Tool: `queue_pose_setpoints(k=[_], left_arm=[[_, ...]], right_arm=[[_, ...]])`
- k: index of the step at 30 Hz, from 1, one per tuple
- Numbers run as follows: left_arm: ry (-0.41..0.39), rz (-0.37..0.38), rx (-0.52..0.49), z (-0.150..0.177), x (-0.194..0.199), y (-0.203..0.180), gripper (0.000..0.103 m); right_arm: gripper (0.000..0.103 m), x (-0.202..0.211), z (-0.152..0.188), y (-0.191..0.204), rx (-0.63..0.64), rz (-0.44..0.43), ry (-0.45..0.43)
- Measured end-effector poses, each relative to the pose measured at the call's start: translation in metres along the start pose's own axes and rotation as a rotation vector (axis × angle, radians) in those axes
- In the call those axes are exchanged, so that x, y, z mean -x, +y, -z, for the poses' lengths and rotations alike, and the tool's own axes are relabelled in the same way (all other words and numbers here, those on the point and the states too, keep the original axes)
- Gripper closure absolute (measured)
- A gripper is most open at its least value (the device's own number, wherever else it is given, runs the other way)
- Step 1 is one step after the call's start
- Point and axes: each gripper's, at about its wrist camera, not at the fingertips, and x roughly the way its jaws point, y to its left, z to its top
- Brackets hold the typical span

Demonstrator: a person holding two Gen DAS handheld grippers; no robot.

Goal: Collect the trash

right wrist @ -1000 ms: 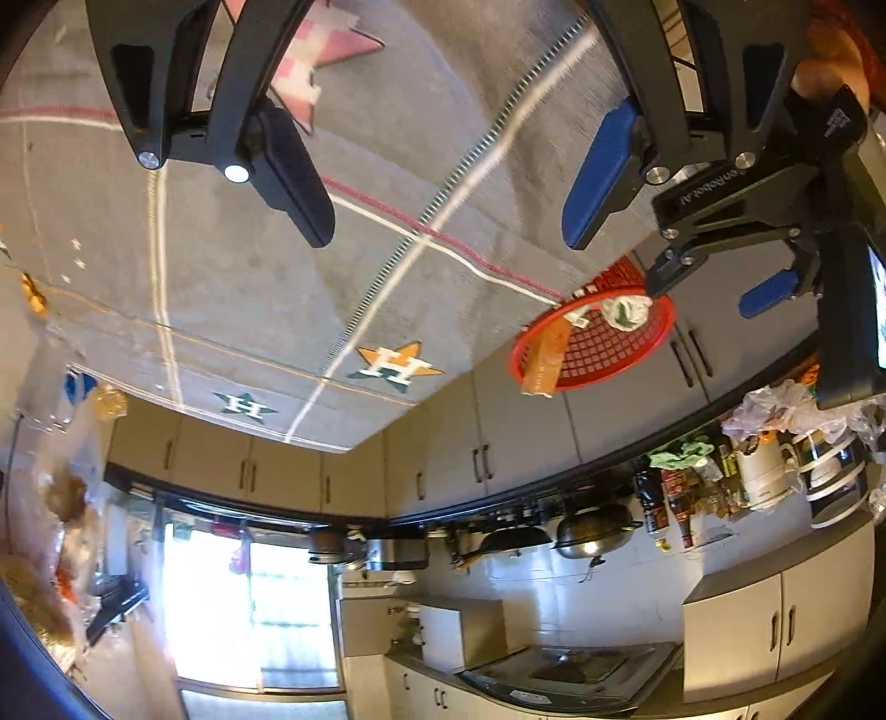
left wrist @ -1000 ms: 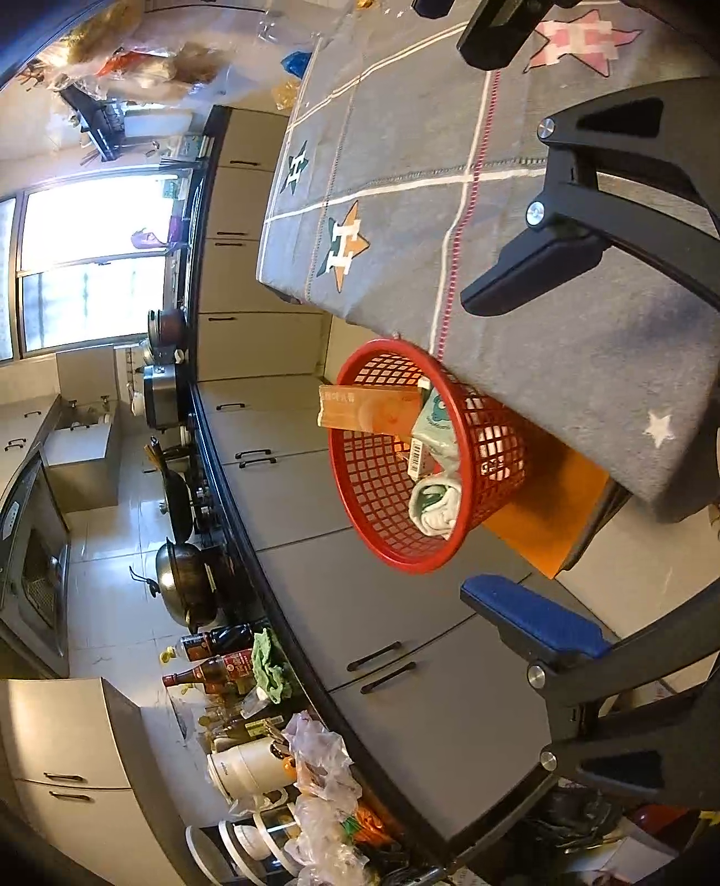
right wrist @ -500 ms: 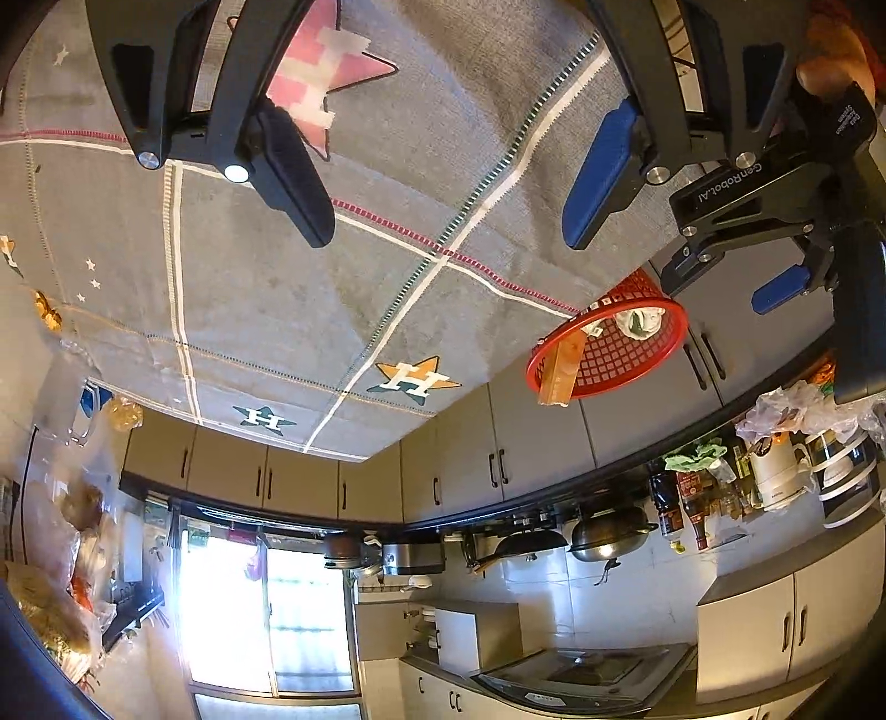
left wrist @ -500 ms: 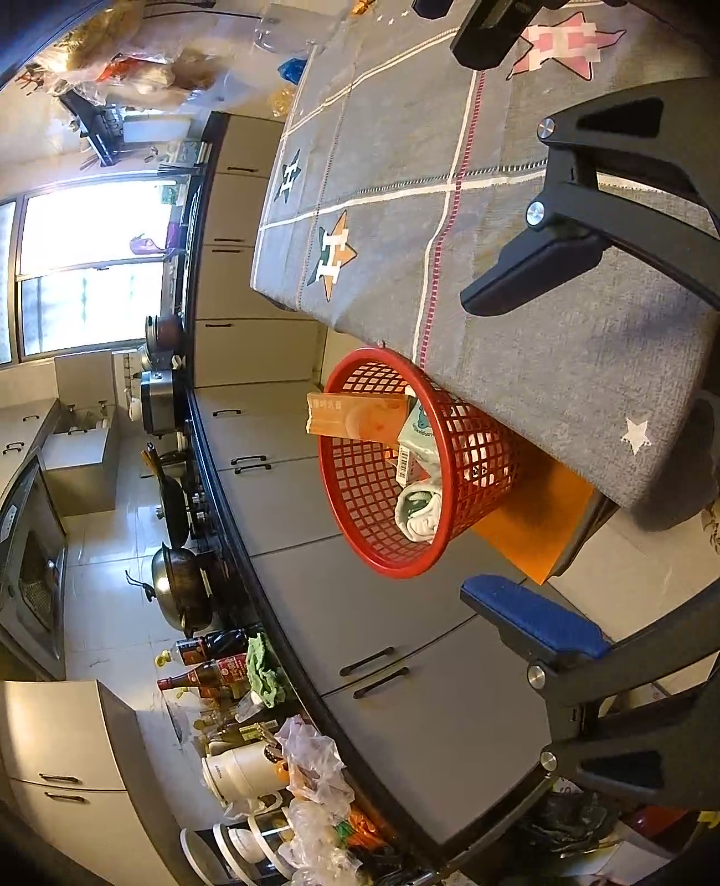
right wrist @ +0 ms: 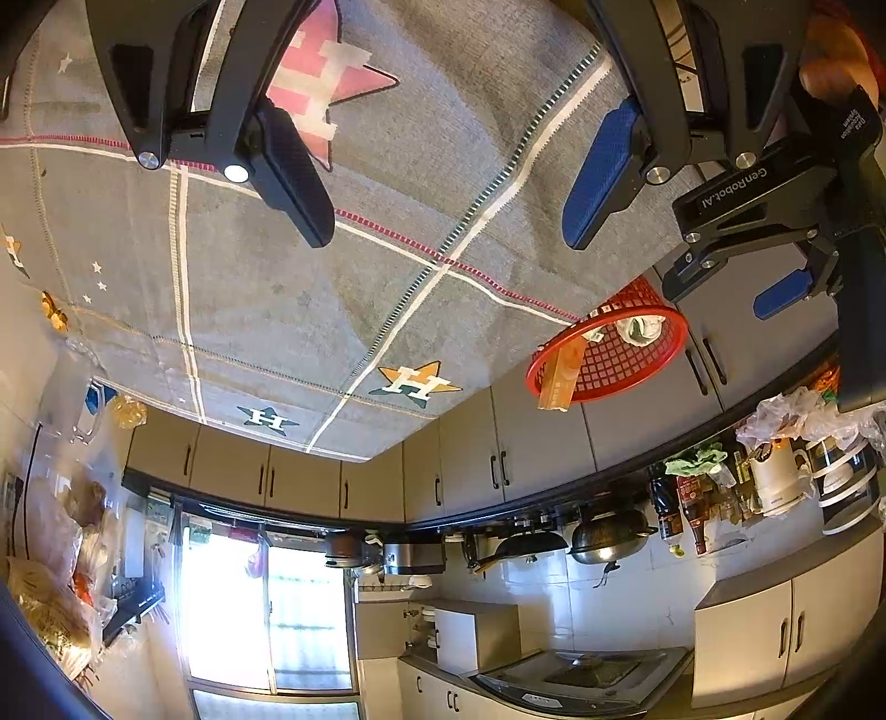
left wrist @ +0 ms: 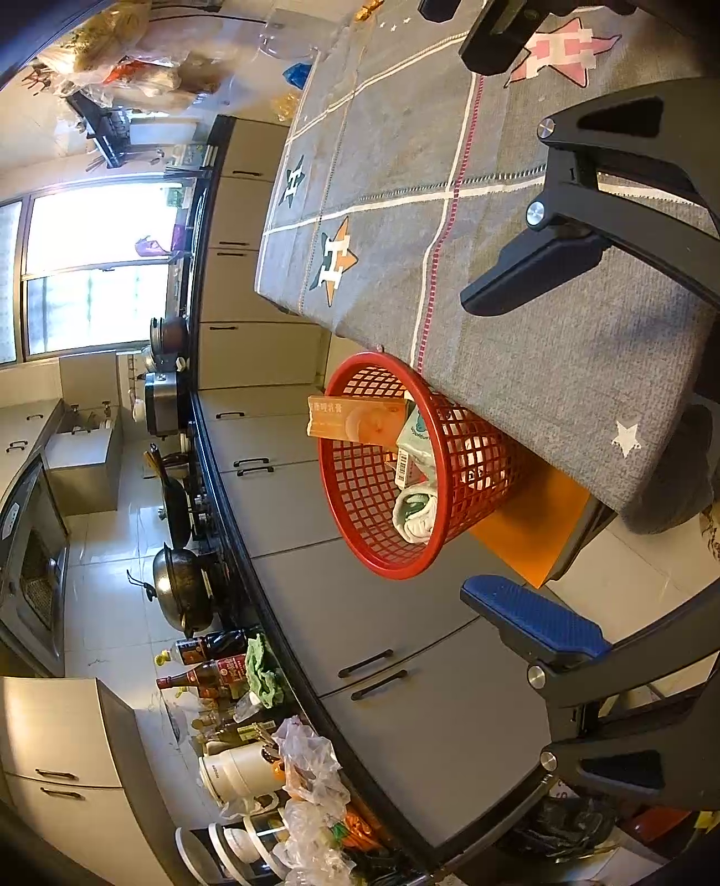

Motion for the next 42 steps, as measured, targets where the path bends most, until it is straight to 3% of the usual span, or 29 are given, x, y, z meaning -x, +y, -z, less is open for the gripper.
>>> queue_pose_setpoints(k=[42], left_arm=[[0.019,0.018,-0.010,0.0045,-0.0014,-0.0059,0.009]], right_arm=[[0.012,-0.0021,0.0052,-0.0060,-0.012,0.008,0.017]])
